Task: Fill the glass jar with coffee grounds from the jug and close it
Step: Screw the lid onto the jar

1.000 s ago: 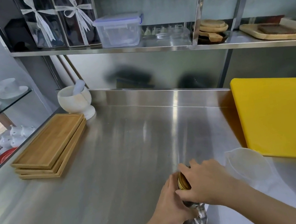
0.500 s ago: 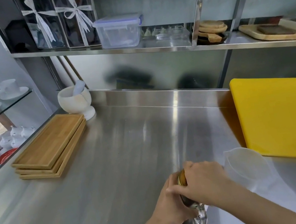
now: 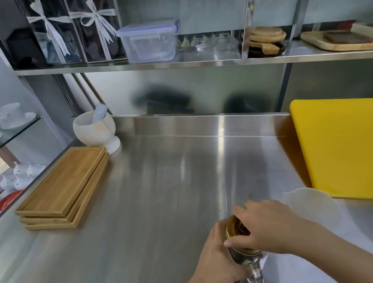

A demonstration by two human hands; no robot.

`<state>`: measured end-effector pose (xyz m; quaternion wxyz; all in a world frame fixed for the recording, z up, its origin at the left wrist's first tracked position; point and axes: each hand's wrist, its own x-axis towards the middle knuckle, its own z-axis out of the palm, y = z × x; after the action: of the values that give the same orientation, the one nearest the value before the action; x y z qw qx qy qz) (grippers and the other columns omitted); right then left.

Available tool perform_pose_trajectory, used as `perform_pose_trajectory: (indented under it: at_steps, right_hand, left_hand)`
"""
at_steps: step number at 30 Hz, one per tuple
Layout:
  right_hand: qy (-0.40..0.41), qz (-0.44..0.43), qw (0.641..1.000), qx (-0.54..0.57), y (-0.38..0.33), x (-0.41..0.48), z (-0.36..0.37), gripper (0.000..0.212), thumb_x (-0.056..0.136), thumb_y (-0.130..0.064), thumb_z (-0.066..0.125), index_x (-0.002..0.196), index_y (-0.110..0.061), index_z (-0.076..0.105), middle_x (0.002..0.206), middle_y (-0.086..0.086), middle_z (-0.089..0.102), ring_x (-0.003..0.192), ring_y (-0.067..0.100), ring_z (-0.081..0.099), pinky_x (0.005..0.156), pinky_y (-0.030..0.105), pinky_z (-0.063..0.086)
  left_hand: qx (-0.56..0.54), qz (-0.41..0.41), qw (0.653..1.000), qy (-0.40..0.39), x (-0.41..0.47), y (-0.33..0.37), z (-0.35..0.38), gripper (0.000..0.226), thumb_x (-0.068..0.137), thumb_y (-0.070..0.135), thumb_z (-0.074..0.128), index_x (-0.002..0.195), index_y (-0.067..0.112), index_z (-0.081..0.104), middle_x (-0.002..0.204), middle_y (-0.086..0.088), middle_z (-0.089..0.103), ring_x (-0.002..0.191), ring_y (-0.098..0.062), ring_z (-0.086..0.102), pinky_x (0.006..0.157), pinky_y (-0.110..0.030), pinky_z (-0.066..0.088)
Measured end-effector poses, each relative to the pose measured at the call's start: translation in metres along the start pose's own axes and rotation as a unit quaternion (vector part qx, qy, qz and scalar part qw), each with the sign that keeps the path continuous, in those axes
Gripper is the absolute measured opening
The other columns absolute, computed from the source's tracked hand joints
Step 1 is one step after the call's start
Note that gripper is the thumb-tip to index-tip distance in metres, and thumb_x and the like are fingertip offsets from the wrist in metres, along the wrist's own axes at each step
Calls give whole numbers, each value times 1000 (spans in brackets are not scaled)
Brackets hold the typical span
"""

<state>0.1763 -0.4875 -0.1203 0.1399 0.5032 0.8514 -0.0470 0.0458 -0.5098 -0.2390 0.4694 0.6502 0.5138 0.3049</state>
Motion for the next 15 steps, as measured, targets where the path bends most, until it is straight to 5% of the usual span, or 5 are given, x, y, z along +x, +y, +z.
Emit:
perform_pose_trajectory:
  at_steps: [4, 7, 9, 15]
  right_hand:
    - [-39, 4, 998, 57, 9, -7, -3, 72, 73, -74, 47, 131, -33, 35, 133, 0, 47, 115, 21, 48, 93, 37, 46]
    - [-56, -87, 992, 76, 17, -13, -5, 74, 78, -43, 66, 138, -46, 22, 153, -9, 14, 138, 19, 18, 108, 42, 30]
    - [-33, -131, 987, 87, 15, -13, -2, 67, 82, -26, 64, 136, -44, 29, 150, -11, 21, 135, 17, 21, 107, 37, 35]
    - [34, -34, 999, 24, 2, -7, 7, 66, 78, -68, 44, 133, -33, 33, 122, 1, 50, 103, 23, 54, 86, 35, 49]
  left_hand:
    - [6, 0, 1000, 3, 0, 3, -2, 81, 51, 25, 83, 115, 45, 38, 118, 16, 48, 108, -3, 55, 93, -32, 51]
    - [13, 4, 1000, 9, 1, 6, -3, 82, 48, 34, 84, 115, 45, 37, 120, 17, 49, 111, 1, 53, 96, -28, 49]
    - [9, 8, 1000, 3, 1, 5, -2, 88, 49, 34, 85, 124, 37, 38, 124, 13, 49, 113, -1, 53, 97, -31, 49]
    - [26, -3, 1000, -3, 0, 8, -5, 75, 55, 21, 76, 118, 37, 39, 111, 21, 47, 103, -4, 54, 88, -29, 52]
